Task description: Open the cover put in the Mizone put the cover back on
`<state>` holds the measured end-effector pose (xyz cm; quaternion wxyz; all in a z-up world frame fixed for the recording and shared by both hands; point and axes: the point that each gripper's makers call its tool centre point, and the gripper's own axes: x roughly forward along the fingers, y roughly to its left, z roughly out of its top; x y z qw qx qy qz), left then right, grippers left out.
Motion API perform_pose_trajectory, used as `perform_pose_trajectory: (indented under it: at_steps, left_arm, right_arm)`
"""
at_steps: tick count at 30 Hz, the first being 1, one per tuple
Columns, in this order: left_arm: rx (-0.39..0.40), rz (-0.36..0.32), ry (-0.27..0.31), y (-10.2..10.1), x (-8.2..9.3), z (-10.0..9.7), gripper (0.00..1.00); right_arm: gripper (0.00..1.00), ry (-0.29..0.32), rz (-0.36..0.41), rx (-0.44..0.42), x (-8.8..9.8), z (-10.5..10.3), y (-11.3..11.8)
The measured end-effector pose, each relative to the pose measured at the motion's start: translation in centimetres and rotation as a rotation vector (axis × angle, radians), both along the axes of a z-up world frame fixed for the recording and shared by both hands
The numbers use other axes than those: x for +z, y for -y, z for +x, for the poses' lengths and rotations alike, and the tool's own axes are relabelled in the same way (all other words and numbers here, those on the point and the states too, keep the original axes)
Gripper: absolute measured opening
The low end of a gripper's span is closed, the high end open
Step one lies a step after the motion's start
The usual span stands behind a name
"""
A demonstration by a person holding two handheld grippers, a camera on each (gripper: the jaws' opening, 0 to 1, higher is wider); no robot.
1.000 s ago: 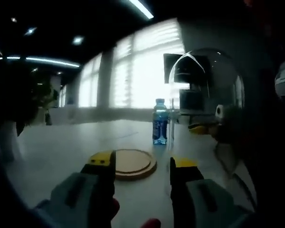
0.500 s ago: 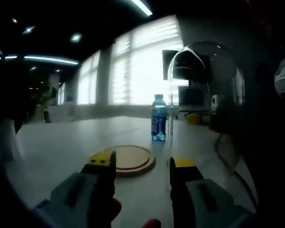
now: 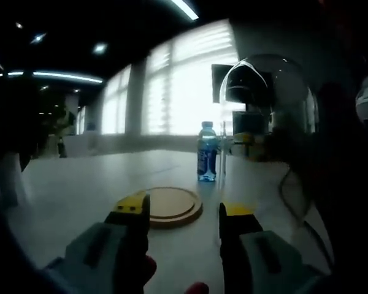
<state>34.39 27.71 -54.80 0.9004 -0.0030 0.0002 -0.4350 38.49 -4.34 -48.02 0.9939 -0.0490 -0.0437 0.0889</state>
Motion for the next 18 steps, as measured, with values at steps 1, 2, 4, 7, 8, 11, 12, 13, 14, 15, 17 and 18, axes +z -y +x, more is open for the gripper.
perform_pose_trajectory:
  at_steps: [1,2,4,7,8,11,12,13,14,15,17,18]
  left_arm:
    - [0.001,0.001,0.0,0.0,0.0,0.0,0.35]
    - [0.002,0.004,0.001,0.0,-0.1,0.0,0.35]
    - [0.002,0.004,0.001,-0.1,-0.1,0.0,0.35]
    - [0.002,0.003,0.001,-0.1,-0.1,0.1,0.35]
    - [-0.001,0.005,-0.002,0.0,-0.2,0.1,0.35]
    - [-0.008,0.023,-0.006,0.4,-0.5,0.0,0.35]
    - [-0.01,0.026,-0.006,0.4,-0.6,-0.1,0.35]
    - [-0.011,0.026,-0.007,0.4,-0.6,-0.1,0.35]
    - [-0.011,0.025,-0.007,0.4,-0.6,-0.1,0.35]
    - [-0.01,0.024,-0.007,0.3,-0.5,-0.1,0.35]
    - [-0.008,0.016,-0.008,0.2,-0.4,-0.1,0.35]
    - [-0.007,0.014,-0.008,0.2,-0.4,0.0,0.35]
  right_arm:
    - [0.26,0.0,-0.004,-0.004,0.2,0.4,0.0]
    - [0.26,-0.002,-0.004,-0.008,0.4,0.9,0.0]
    - [0.26,-0.007,0.001,-0.011,0.7,1.7,0.0]
    - [0.26,-0.009,0.006,-0.019,1.0,2.6,0.1]
    - [0.26,-0.01,0.008,-0.019,1.1,2.9,0.1]
    - [0.26,-0.016,0.002,-0.03,1.3,3.8,0.2]
    - [0.26,-0.016,0.002,-0.033,1.4,4.1,0.2]
    - [0.26,-0.017,0.005,-0.035,1.5,4.3,0.3]
    - [0.27,-0.016,0.01,-0.039,1.7,4.6,0.4]
    - [0.27,-0.016,0.013,-0.042,1.8,4.9,0.6]
    - [0.27,-0.015,0.022,-0.052,2.2,5.6,0.9]
    - [0.27,-0.016,0.026,-0.058,2.3,6.0,1.0]
